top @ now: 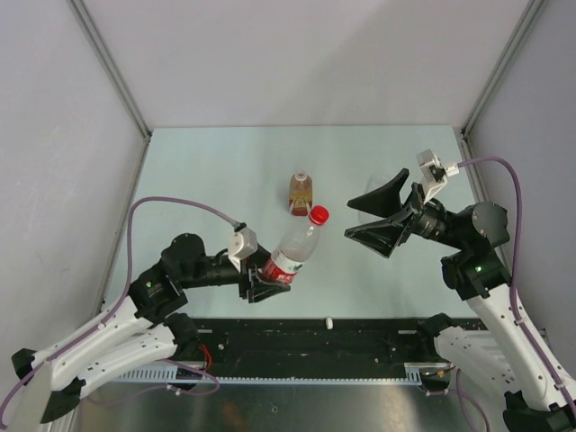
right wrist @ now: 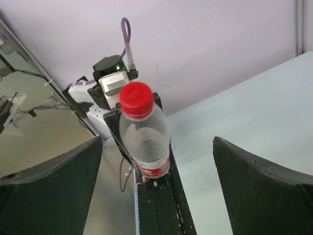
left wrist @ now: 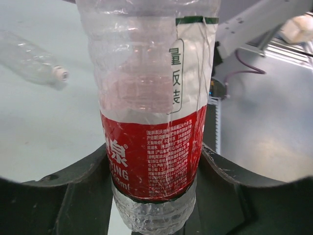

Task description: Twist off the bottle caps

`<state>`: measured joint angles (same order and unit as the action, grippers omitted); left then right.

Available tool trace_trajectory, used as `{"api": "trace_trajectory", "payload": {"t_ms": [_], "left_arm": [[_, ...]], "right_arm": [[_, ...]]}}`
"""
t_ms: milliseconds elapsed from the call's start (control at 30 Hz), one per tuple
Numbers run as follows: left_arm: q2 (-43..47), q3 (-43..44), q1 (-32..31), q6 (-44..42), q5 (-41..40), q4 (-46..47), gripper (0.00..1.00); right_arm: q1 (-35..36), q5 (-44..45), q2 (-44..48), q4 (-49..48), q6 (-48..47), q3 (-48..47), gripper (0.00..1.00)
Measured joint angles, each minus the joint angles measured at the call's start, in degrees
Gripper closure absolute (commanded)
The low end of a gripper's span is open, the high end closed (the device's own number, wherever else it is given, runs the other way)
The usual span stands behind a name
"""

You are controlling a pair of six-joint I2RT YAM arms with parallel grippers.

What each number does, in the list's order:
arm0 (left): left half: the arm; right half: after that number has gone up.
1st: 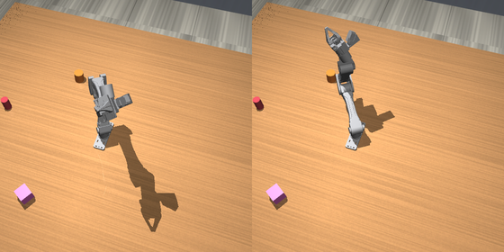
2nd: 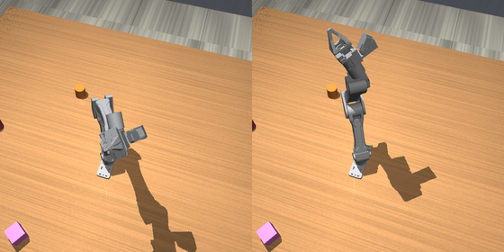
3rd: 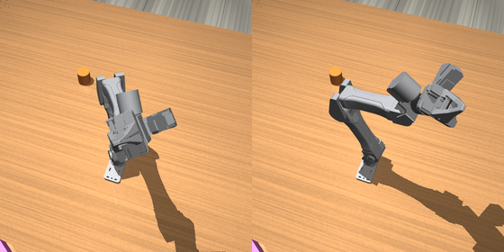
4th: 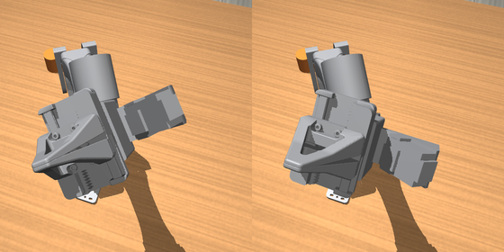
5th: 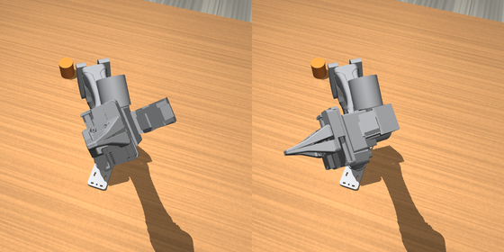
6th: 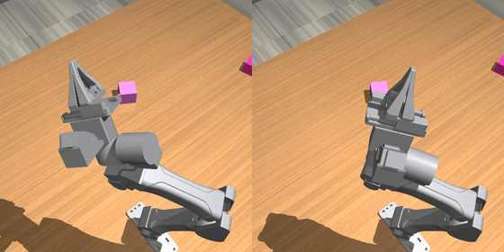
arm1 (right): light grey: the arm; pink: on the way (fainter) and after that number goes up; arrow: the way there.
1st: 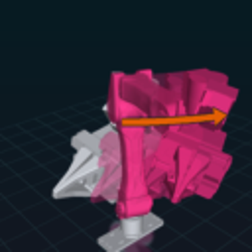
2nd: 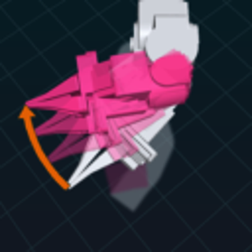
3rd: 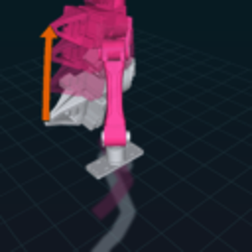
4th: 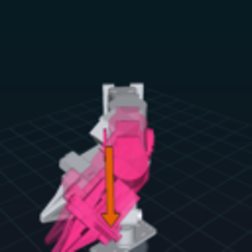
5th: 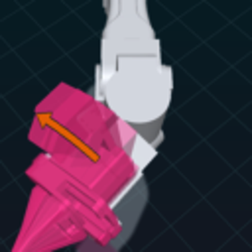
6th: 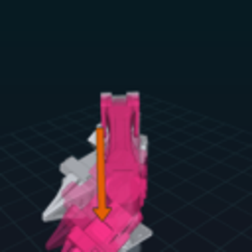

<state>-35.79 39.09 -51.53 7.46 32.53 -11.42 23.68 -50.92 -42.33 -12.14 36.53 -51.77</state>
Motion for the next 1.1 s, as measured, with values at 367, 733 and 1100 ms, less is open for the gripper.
{"api": "trace_trajectory", "payload": {"t_ms": [367,733,1100], "left_arm": [[-1.75,-0.11,-0.11,0.17,-17.27,-1.38,1.00],[-11.17,-0.11,-7.93,3.43,-36.13,-3.56,1.00],[-19.69,3.28,-15.93,7.21,-55.98,-6.62,1.00]], "right_arm": [[-1.42,10.16,-5.29,5.97,4.13,-2.34,0.01],[-0.90,16.17,-12.02,10.23,7.43,-2.34,0.05],[2.49,20.11,-18.71,11.93,7.65,-3.48,0.23]]}}
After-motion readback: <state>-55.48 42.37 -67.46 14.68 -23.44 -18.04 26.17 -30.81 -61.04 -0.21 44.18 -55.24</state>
